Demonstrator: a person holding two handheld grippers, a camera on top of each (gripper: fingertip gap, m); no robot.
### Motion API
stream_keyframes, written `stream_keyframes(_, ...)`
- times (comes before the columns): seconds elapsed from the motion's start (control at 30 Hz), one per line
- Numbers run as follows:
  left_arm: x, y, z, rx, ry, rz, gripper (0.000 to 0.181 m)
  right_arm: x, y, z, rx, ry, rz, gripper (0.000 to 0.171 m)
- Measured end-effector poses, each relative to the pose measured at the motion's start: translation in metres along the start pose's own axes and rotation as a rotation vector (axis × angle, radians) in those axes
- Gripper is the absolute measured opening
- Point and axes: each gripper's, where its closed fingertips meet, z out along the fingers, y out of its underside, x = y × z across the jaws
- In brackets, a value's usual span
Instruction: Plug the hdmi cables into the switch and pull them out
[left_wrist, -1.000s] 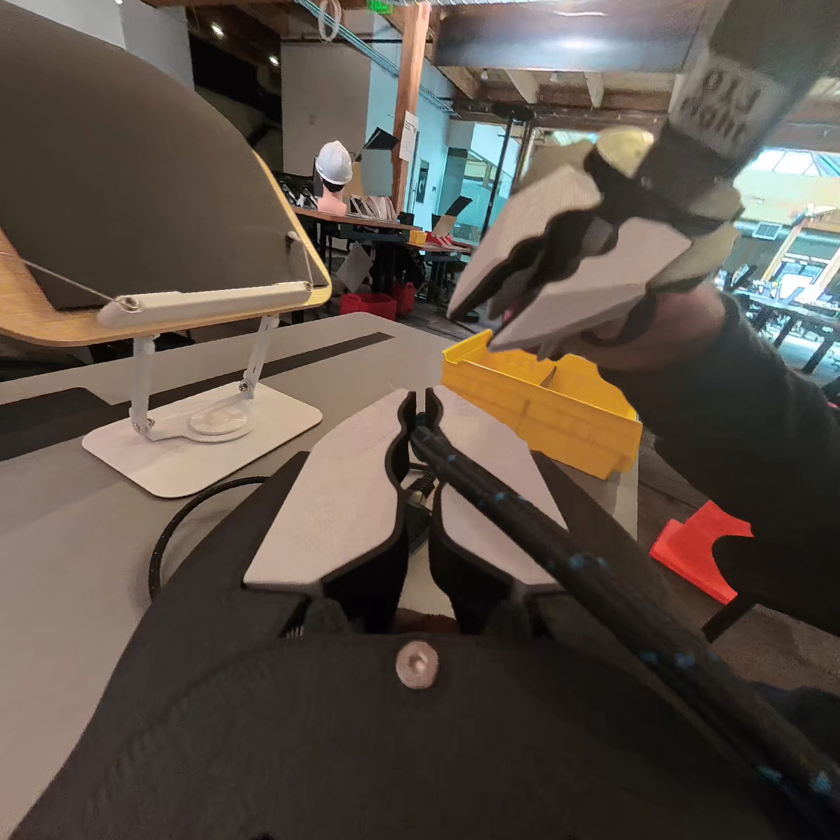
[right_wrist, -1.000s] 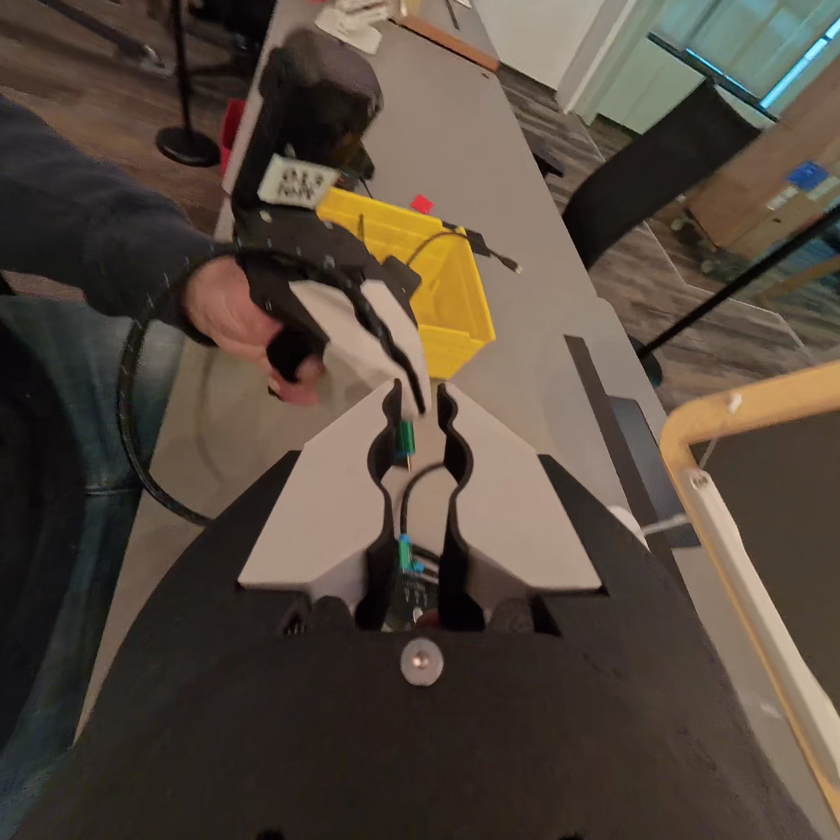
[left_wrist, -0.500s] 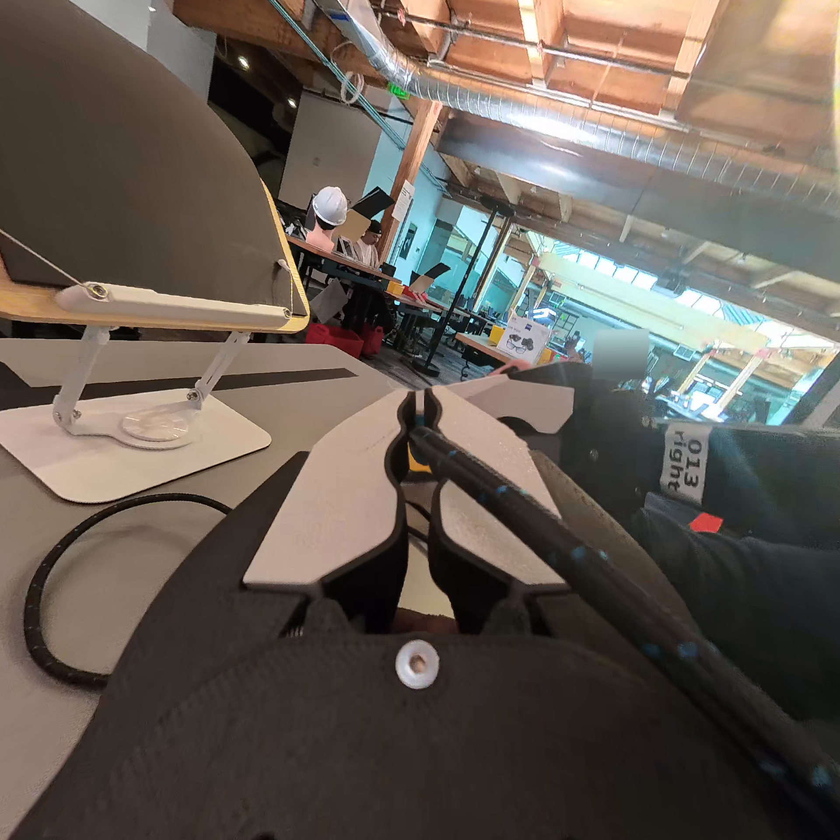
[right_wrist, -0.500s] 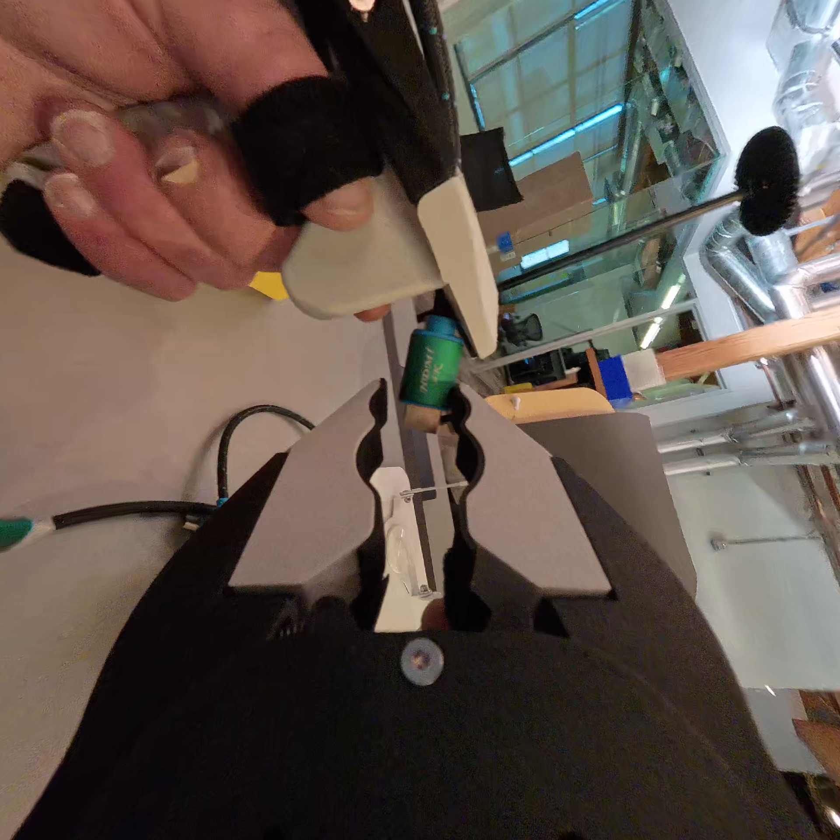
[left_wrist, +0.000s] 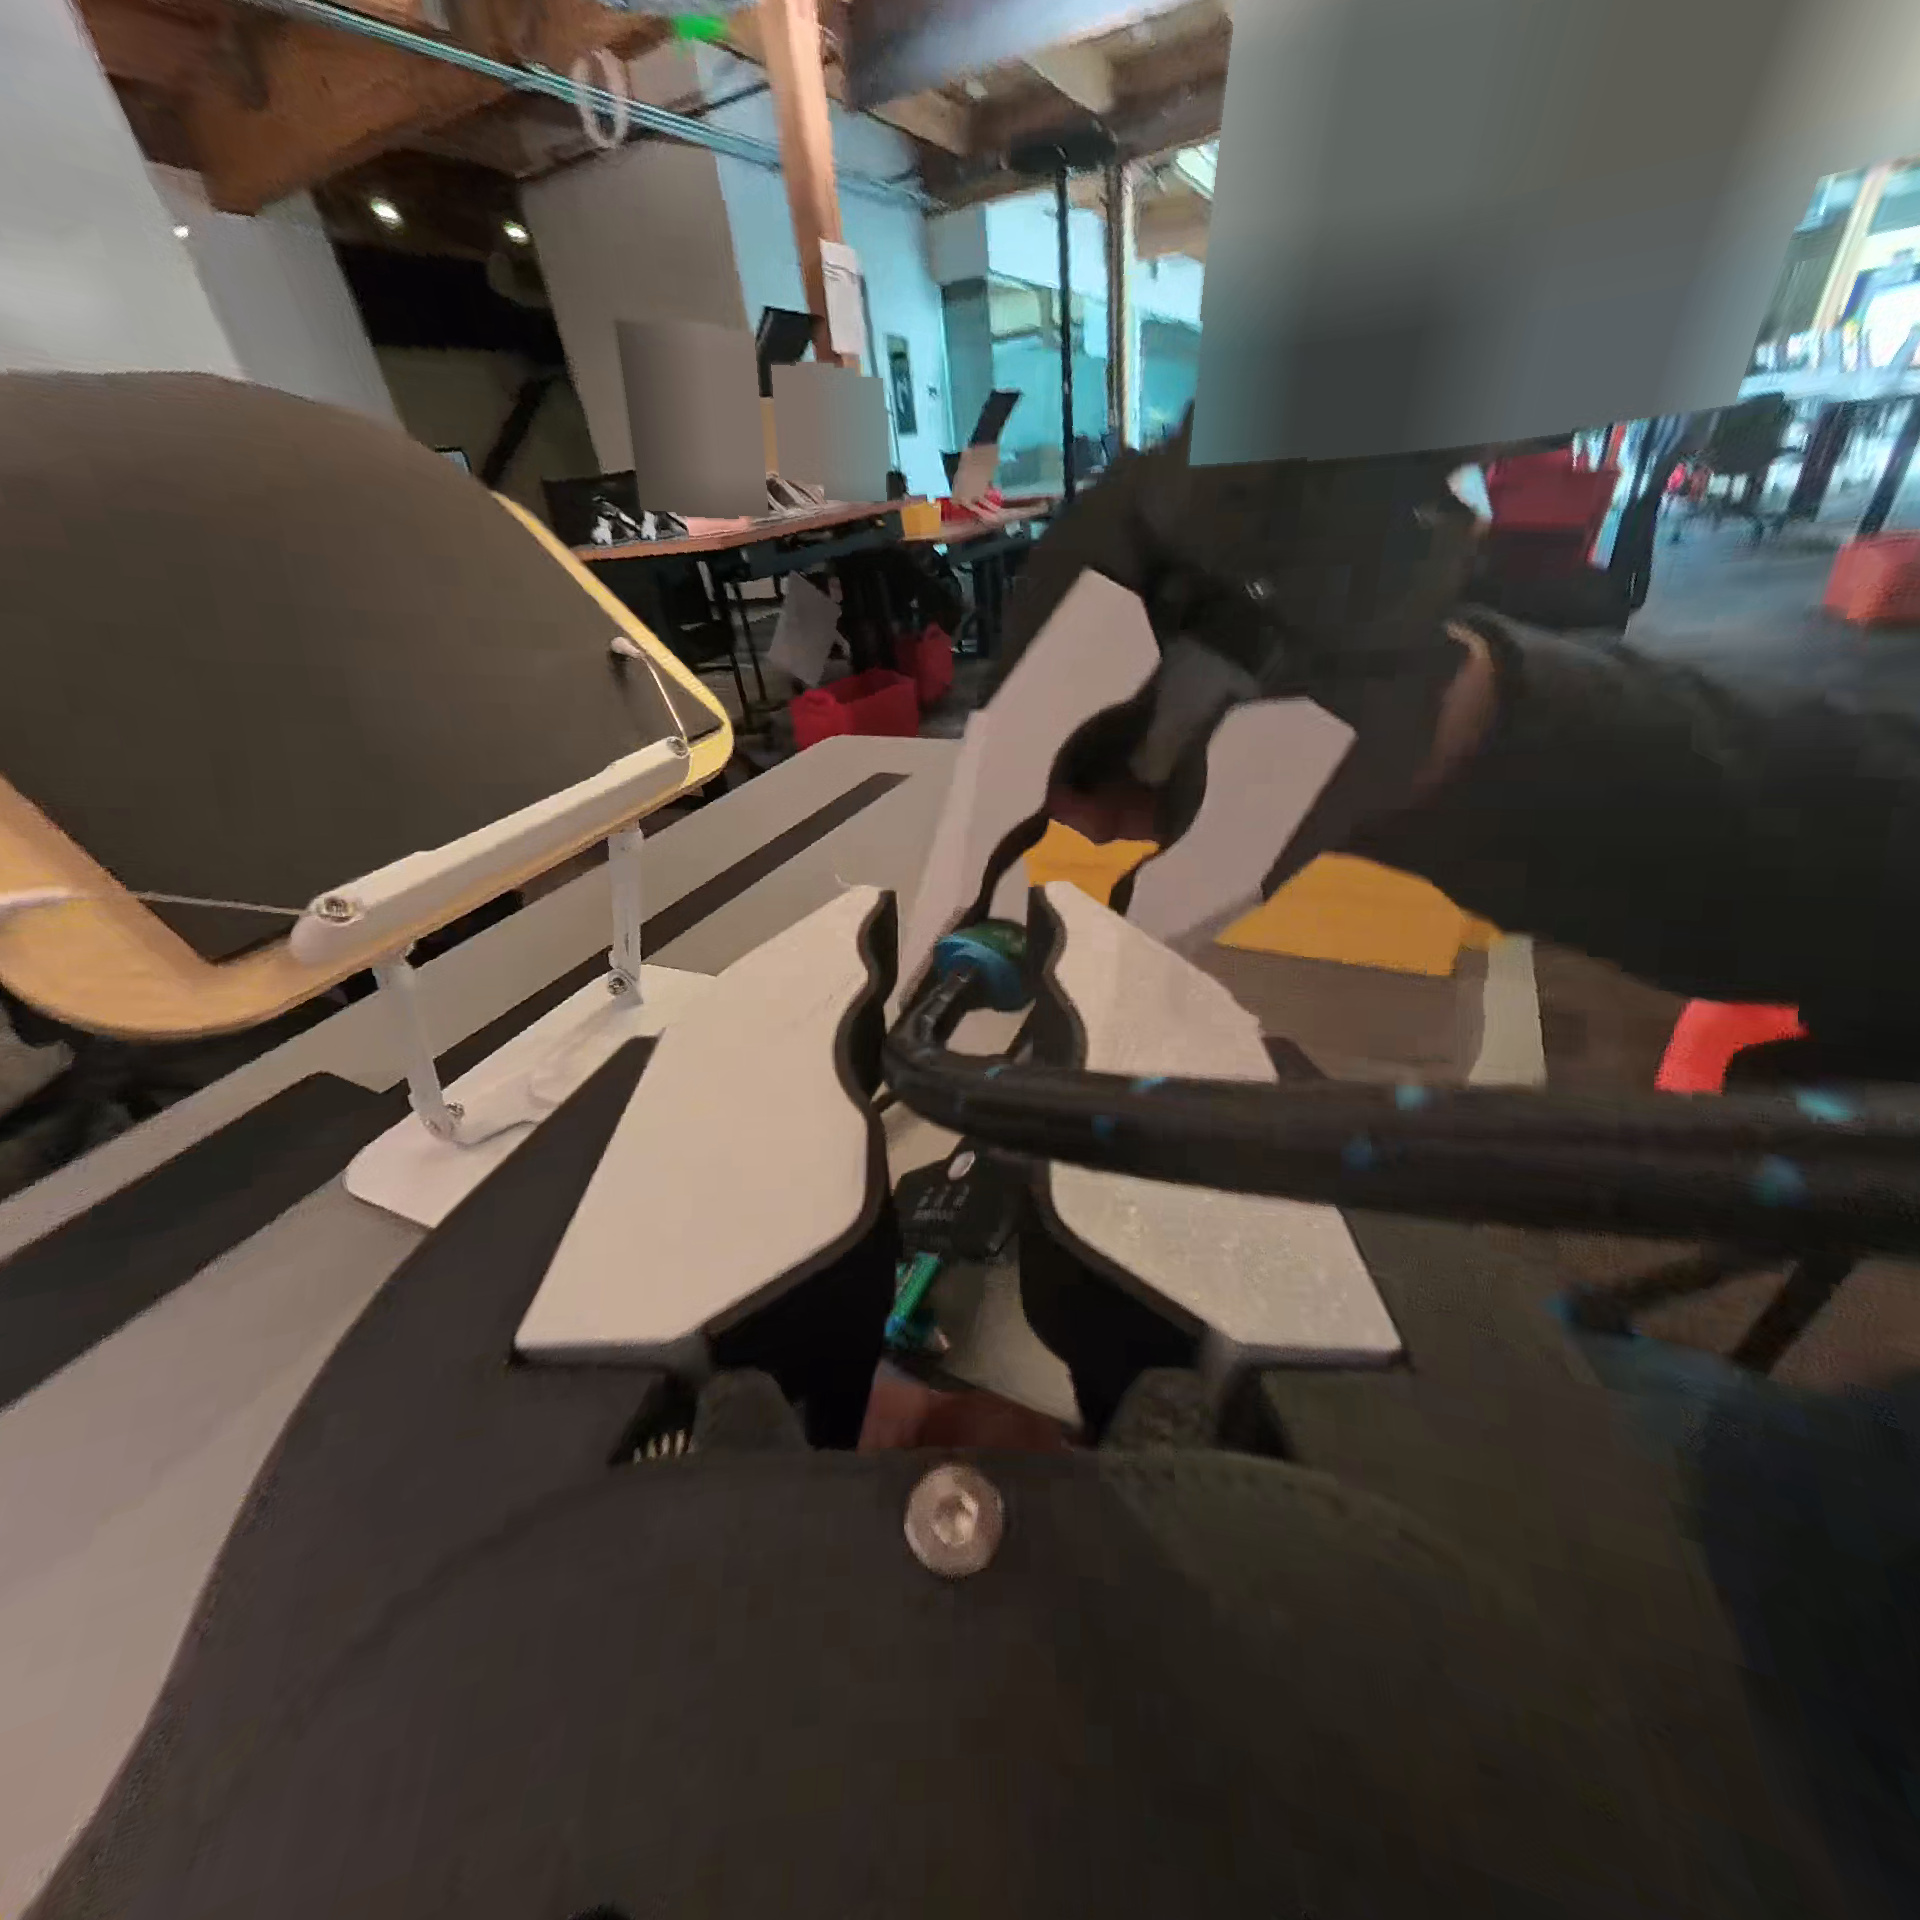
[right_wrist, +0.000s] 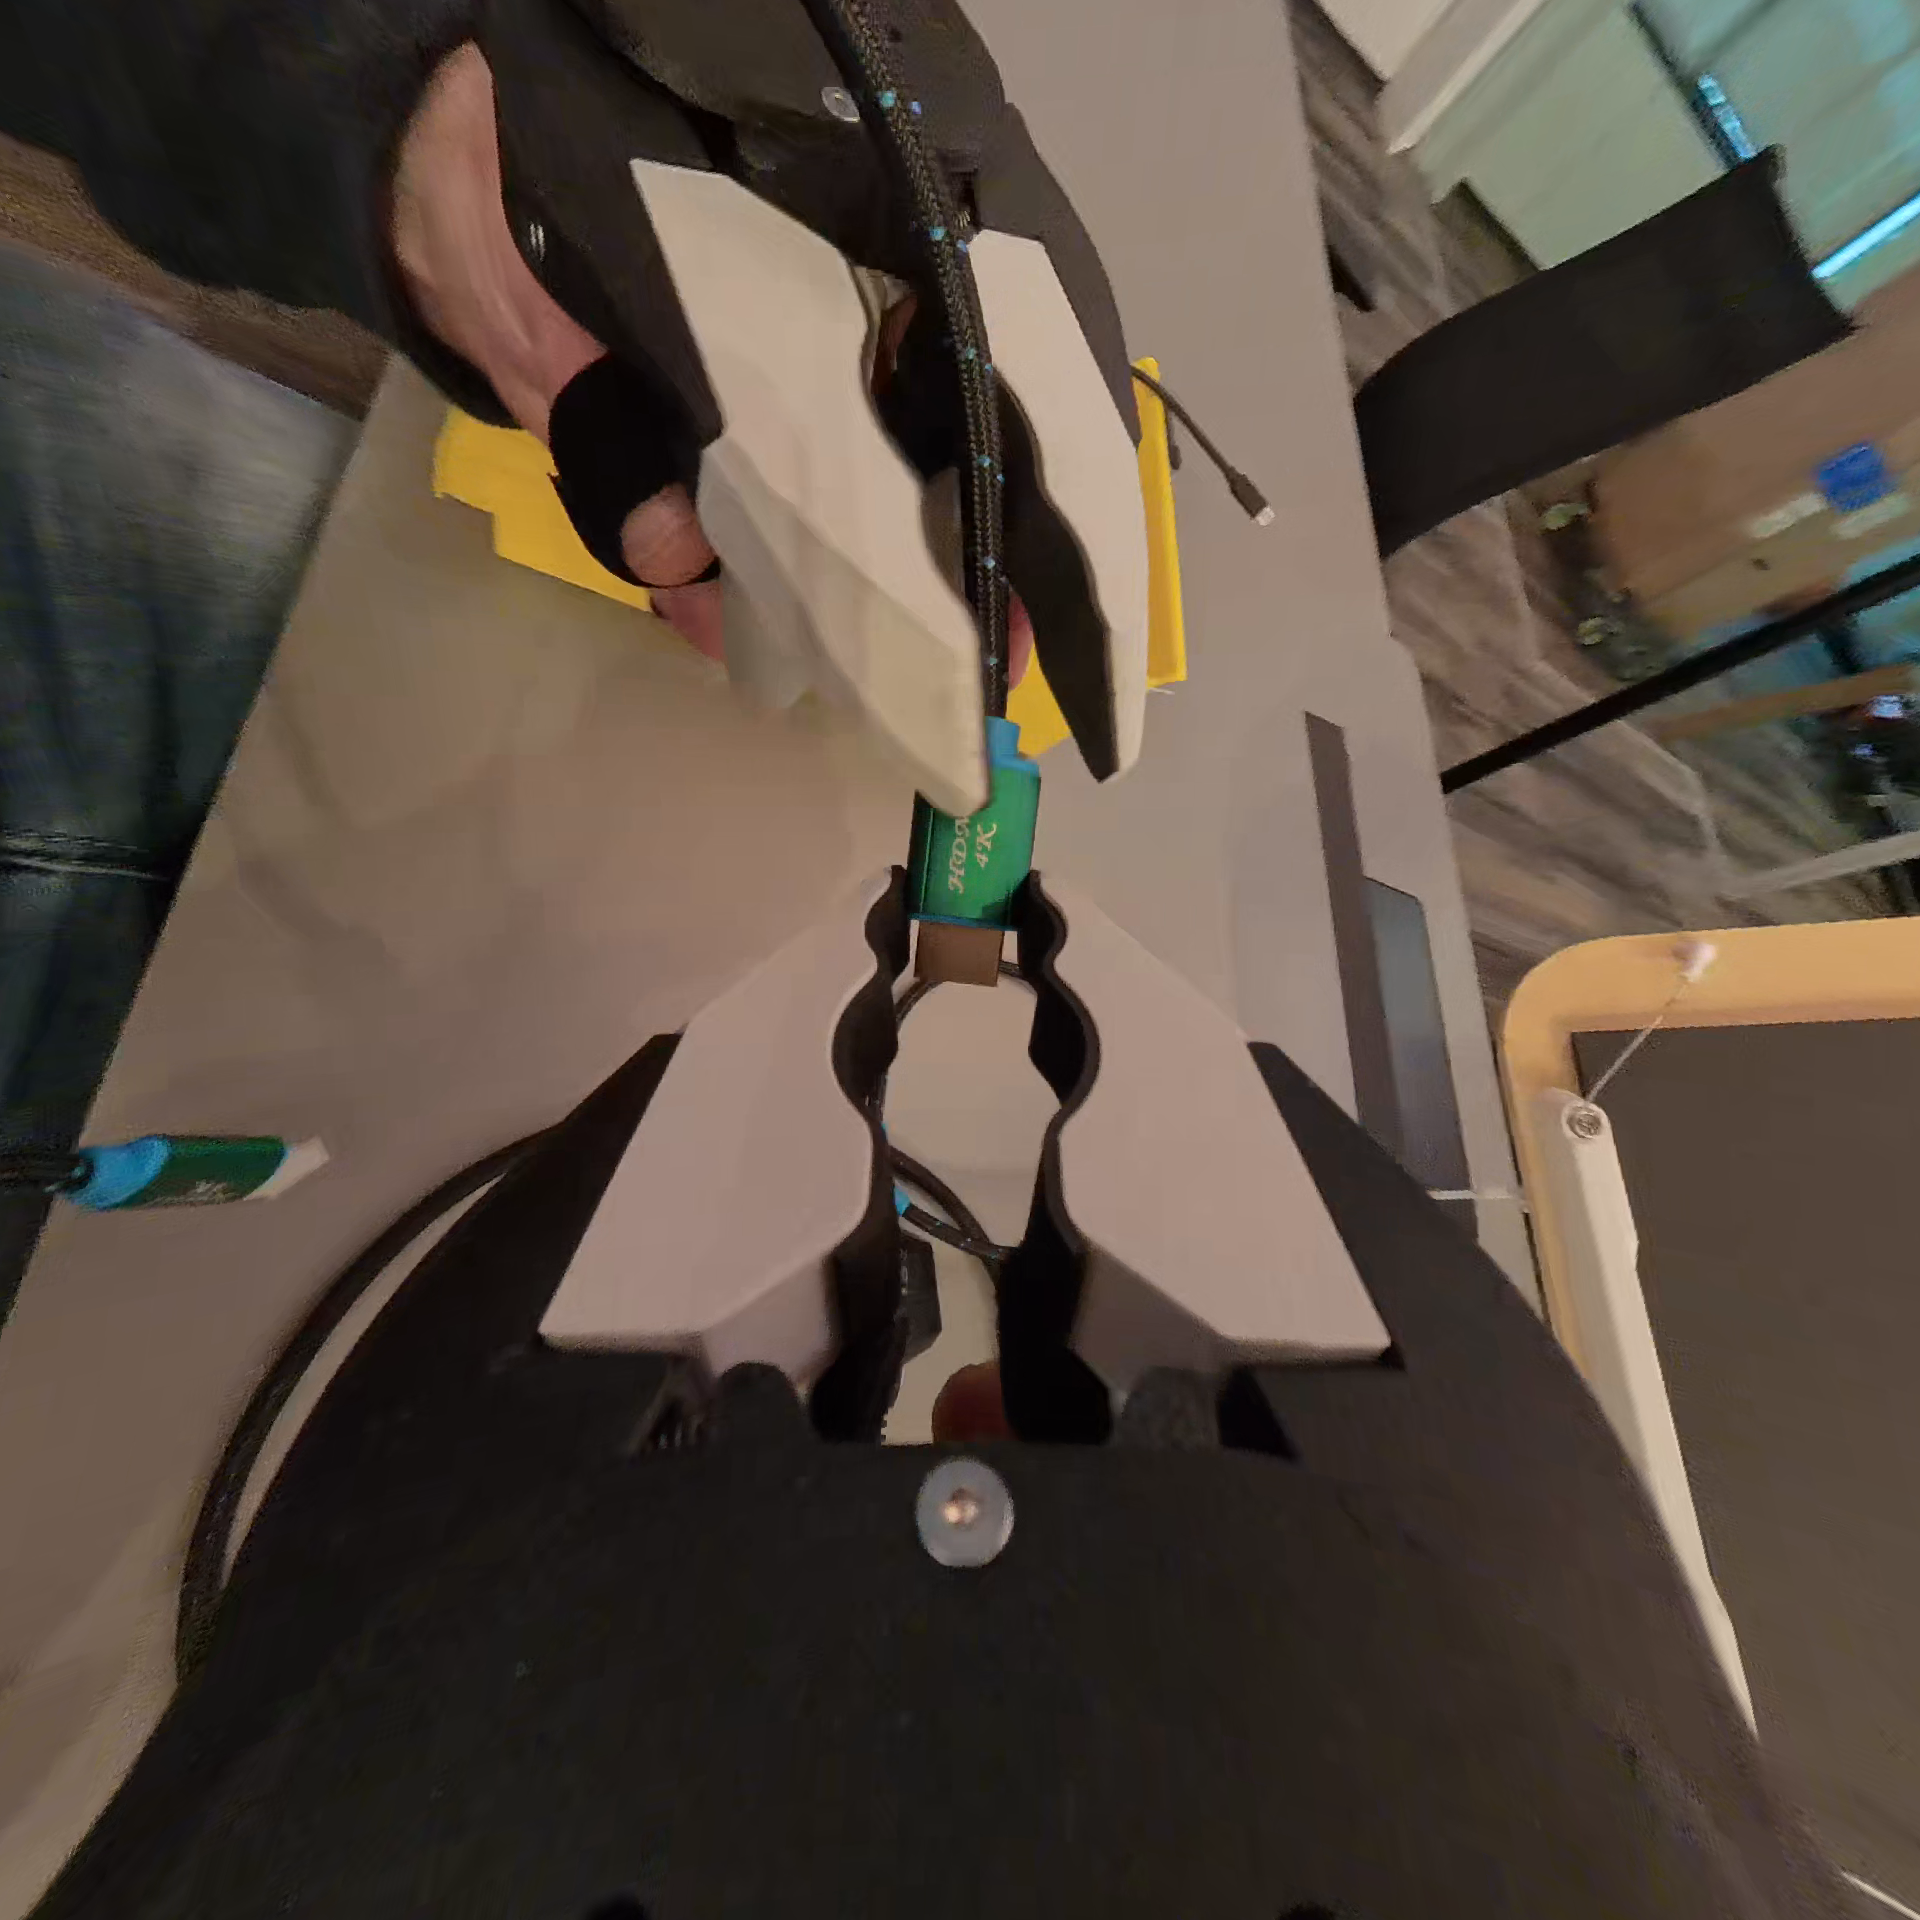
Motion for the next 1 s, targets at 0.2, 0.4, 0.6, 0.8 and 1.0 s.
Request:
stream_keyframes(0.2, 0.010, 0.002, 0.001, -0.097, 0.021, 0.224, 0.027, -0.011, 0.000, -0.008, -0.075, -0.167, -0.034, 0.019)
stream_keyframes(0.4, 0.021, 0.005, 0.002, -0.134, 0.050, 0.332, 0.012, -0.022, 0.001, -0.011, -0.104, -0.302, -0.031, 0.019)
stream_keyframes(0.6, 0.024, 0.010, -0.002, -0.191, 0.075, 0.389, 0.028, -0.024, -0.002, -0.014, -0.078, -0.344, -0.021, 0.019)
stream_keyframes(0.8, 0.029, 0.013, 0.002, -0.211, 0.070, 0.444, 0.019, -0.027, 0.003, -0.018, -0.107, -0.382, -0.012, 0.019)
stream_keyframes(1.0, 0.030, 0.011, 0.004, -0.188, 0.052, 0.418, 0.019, -0.025, 0.002, -0.020, -0.094, -0.366, -0.004, 0.019)
